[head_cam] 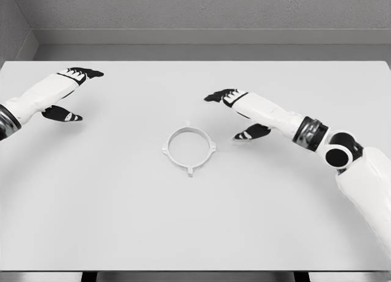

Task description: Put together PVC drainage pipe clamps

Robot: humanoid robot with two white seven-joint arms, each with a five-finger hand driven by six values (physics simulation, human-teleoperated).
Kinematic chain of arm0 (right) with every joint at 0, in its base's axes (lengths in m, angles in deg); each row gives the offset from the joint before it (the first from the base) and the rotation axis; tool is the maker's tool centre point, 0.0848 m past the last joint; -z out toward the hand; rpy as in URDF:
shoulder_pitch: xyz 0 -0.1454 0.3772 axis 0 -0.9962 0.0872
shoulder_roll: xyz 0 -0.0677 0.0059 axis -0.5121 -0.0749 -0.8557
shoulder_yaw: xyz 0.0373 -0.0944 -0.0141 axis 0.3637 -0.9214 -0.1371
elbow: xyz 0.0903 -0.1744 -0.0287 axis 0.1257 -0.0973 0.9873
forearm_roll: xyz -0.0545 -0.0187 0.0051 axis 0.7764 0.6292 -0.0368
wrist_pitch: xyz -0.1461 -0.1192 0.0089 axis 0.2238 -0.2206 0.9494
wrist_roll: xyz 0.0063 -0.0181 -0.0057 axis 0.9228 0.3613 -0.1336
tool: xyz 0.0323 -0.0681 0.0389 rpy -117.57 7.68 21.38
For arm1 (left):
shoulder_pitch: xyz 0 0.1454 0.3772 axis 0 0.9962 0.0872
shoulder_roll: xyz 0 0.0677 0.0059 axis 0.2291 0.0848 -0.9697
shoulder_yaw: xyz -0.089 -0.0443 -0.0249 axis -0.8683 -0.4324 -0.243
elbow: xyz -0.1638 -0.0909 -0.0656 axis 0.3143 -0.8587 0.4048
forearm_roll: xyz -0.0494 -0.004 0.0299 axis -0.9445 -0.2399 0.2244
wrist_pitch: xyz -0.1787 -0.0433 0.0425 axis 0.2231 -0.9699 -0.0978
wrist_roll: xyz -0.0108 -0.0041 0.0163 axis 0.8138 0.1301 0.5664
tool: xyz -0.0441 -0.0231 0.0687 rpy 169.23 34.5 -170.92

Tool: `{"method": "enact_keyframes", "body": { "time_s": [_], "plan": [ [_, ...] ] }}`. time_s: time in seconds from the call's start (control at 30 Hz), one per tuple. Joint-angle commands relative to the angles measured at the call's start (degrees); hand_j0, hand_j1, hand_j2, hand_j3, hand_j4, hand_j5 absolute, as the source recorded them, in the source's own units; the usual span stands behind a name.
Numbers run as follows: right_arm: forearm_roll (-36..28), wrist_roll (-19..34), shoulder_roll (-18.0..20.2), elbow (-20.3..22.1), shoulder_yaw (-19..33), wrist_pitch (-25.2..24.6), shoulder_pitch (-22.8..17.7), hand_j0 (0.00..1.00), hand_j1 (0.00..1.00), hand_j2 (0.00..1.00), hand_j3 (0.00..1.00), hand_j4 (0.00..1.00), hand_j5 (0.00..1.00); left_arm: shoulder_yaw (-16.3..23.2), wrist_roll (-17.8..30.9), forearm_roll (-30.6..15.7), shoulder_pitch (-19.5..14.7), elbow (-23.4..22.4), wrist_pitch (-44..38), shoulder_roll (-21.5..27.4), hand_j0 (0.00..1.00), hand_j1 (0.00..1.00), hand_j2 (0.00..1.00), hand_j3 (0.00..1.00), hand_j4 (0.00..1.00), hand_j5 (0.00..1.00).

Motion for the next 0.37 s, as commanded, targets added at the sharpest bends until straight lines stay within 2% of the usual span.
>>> {"method": "enact_keyframes", "body": {
  "time_s": [0.0,0.03,0.1,0.23,0.33],
  "plan": [
    [-5.40,0.08,5.49,5.20,6.23,-0.13,-0.35,1.00,1.00,1.00,1.00,1.00,1.00,0.04,-0.03,-0.42,0.00,-0.28,-0.07,0.02,1.00,1.00,1.00,1.00,1.00,1.00],
    [-8.04,-0.01,8.21,8.63,9.56,-0.13,-2.99,1.00,1.00,1.00,1.00,1.00,1.00,0.04,-0.03,-0.59,0.09,-0.29,-0.07,0.20,1.00,1.00,1.00,1.00,1.00,1.00],
    [-8.75,0.08,10.59,14.96,15.54,-0.13,-8.70,1.00,1.00,1.00,1.00,1.00,1.00,-0.05,-0.03,-0.59,0.09,-0.29,-0.07,0.37,1.00,1.00,1.00,1.00,1.00,1.00],
    [-8.22,0.08,14.46,15.84,21.35,-0.13,-14.07,1.00,1.00,1.00,1.00,1.00,1.00,-0.05,-0.03,-0.68,0.09,-0.29,-0.07,0.28,1.00,1.00,1.00,1.00,1.00,1.00],
    [-8.22,0.08,15.69,15.32,21.61,-0.13,-14.68,1.00,1.00,1.00,1.00,1.00,1.00,-0.05,-0.03,-0.68,0.18,-0.11,-0.07,0.28,1.00,1.00,1.00,1.00,1.00,1.00]
  ]
}}
